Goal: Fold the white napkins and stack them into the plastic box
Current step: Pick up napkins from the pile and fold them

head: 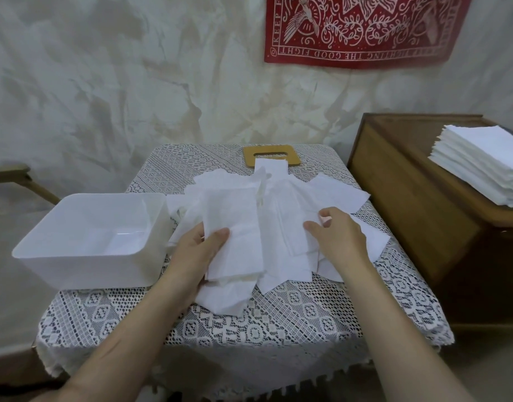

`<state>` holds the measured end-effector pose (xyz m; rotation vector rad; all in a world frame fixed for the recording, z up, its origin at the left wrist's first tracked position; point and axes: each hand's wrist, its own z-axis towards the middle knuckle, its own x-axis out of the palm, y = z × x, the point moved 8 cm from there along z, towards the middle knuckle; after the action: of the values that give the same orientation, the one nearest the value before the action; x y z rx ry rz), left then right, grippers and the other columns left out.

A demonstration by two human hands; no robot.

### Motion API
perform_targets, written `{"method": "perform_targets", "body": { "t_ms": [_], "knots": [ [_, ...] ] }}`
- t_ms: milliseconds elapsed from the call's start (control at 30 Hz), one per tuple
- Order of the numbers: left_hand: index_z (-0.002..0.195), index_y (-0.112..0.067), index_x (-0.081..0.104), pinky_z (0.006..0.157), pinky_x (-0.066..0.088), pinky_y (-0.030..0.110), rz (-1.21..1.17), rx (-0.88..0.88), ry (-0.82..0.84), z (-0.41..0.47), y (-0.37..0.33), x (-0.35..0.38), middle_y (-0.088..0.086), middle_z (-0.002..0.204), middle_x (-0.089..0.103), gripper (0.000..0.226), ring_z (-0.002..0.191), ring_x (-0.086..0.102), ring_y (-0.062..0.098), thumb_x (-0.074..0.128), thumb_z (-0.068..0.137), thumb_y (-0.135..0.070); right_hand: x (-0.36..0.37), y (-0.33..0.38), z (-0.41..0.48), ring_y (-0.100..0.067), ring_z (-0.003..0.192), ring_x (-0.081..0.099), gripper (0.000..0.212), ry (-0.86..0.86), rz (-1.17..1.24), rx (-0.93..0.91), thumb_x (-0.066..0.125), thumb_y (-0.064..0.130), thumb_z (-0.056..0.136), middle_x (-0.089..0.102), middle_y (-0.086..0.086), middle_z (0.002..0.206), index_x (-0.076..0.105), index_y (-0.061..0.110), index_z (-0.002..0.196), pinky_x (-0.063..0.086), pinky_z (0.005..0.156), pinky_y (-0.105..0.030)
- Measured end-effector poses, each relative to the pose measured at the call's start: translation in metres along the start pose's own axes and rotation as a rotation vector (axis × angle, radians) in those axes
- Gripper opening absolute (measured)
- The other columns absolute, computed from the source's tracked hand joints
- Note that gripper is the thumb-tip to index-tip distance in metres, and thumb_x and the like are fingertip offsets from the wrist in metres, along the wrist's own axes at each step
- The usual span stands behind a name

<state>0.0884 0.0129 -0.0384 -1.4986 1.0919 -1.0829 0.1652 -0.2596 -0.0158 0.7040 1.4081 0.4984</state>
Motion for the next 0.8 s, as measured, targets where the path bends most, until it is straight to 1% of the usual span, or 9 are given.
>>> {"method": "perform_targets", "body": {
  "t_ms": [133, 233, 300, 433, 500, 533, 633, 700, 800],
  "knots": [
    [0.115, -0.022, 0.070, 0.090, 0.058, 0.062, -0.003, -0.001, -0.008, 0.000, 0.000, -0.001, 0.004, 0.105, 0.080, 0.016, 0.100, 0.075, 0.033, 0.062, 0.101, -0.024, 0.003, -0.002, 0.003, -0.022, 0.104, 0.063, 0.037, 0.049, 0.146, 0.060, 0.072, 0.040, 0.091, 0.063, 0.006, 0.106, 0.064, 0.019, 0.121, 0.051, 0.093, -0.038],
    [0.115, -0.023, 0.070, 0.090, 0.057, 0.064, -0.002, -0.006, -0.003, 0.000, 0.002, -0.002, 0.004, 0.106, 0.080, 0.016, 0.101, 0.075, 0.034, 0.063, 0.101, -0.025, 0.007, -0.003, 0.006, -0.024, 0.095, 0.068, 0.018, 0.065, 0.217, 0.065, 0.076, 0.034, 0.087, 0.068, 0.008, 0.090, 0.070, 0.021, 0.099, 0.055, 0.090, -0.044],
    [0.115, -0.023, 0.071, 0.091, 0.057, 0.065, -0.001, -0.006, 0.003, 0.001, 0.002, -0.002, 0.005, 0.107, 0.080, 0.017, 0.102, 0.075, 0.034, 0.063, 0.101, -0.025, 0.007, -0.003, 0.006, -0.023, 0.090, 0.067, 0.017, 0.065, 0.280, 0.069, 0.078, 0.037, 0.084, 0.067, 0.007, 0.087, 0.067, 0.025, 0.089, 0.056, 0.087, -0.045],
    [0.114, -0.023, 0.071, 0.090, 0.058, 0.063, -0.002, -0.004, 0.004, 0.001, 0.002, -0.002, 0.004, 0.105, 0.080, 0.016, 0.099, 0.076, 0.033, 0.063, 0.101, -0.025, 0.008, -0.003, 0.006, -0.027, 0.095, 0.068, 0.030, 0.057, 0.479, 0.079, 0.078, 0.049, 0.079, 0.070, -0.001, 0.094, 0.066, 0.023, 0.090, 0.056, 0.083, -0.045],
    [0.114, -0.024, 0.070, 0.089, 0.058, 0.063, -0.004, -0.009, 0.000, 0.002, 0.003, -0.002, 0.005, 0.104, 0.080, 0.016, 0.098, 0.076, 0.033, 0.063, 0.101, -0.024, 0.010, -0.003, 0.007, -0.028, 0.099, 0.068, 0.023, 0.073, 0.561, 0.079, 0.078, 0.039, 0.083, 0.072, -0.005, 0.103, 0.067, 0.022, 0.095, 0.057, 0.085, -0.046],
    [0.114, -0.023, 0.070, 0.089, 0.058, 0.063, -0.004, -0.011, -0.002, 0.002, 0.003, -0.003, 0.005, 0.104, 0.080, 0.016, 0.098, 0.076, 0.033, 0.063, 0.101, -0.024, 0.012, -0.002, 0.007, -0.027, 0.097, 0.068, 0.018, 0.090, 0.586, 0.078, 0.078, 0.033, 0.086, 0.071, -0.006, 0.104, 0.066, 0.023, 0.096, 0.058, 0.080, -0.043],
    [0.115, -0.023, 0.071, 0.090, 0.057, 0.063, 0.001, -0.007, 0.002, 0.002, 0.003, -0.003, 0.006, 0.106, 0.080, 0.016, 0.100, 0.075, 0.034, 0.062, 0.101, -0.024, 0.015, 0.006, 0.002, -0.022, 0.081, 0.065, 0.013, 0.142, 0.674, 0.056, 0.074, 0.018, 0.092, 0.068, -0.006, 0.091, 0.062, 0.022, 0.089, 0.050, 0.068, -0.032],
    [0.115, -0.024, 0.071, 0.090, 0.058, 0.062, 0.004, -0.003, 0.008, 0.002, 0.003, -0.003, 0.006, 0.107, 0.080, 0.016, 0.102, 0.075, 0.034, 0.062, 0.101, -0.024, 0.013, 0.013, -0.003, -0.020, 0.075, 0.064, 0.018, 0.146, 0.709, 0.019, 0.072, 0.014, 0.093, 0.069, -0.003, 0.082, 0.060, 0.021, 0.083, 0.048, 0.067, -0.032],
    [0.114, -0.025, 0.071, 0.086, 0.060, 0.057, 0.005, 0.001, 0.015, 0.002, 0.003, -0.003, 0.004, 0.107, 0.080, 0.016, 0.101, 0.075, 0.032, 0.062, 0.102, -0.025, 0.005, 0.029, -0.012, -0.019, 0.074, 0.068, 0.017, 0.174, 0.754, -0.062, 0.072, 0.015, 0.093, 0.074, -0.003, 0.084, 0.060, 0.022, 0.083, 0.049, 0.067, -0.032]
  ]
}}
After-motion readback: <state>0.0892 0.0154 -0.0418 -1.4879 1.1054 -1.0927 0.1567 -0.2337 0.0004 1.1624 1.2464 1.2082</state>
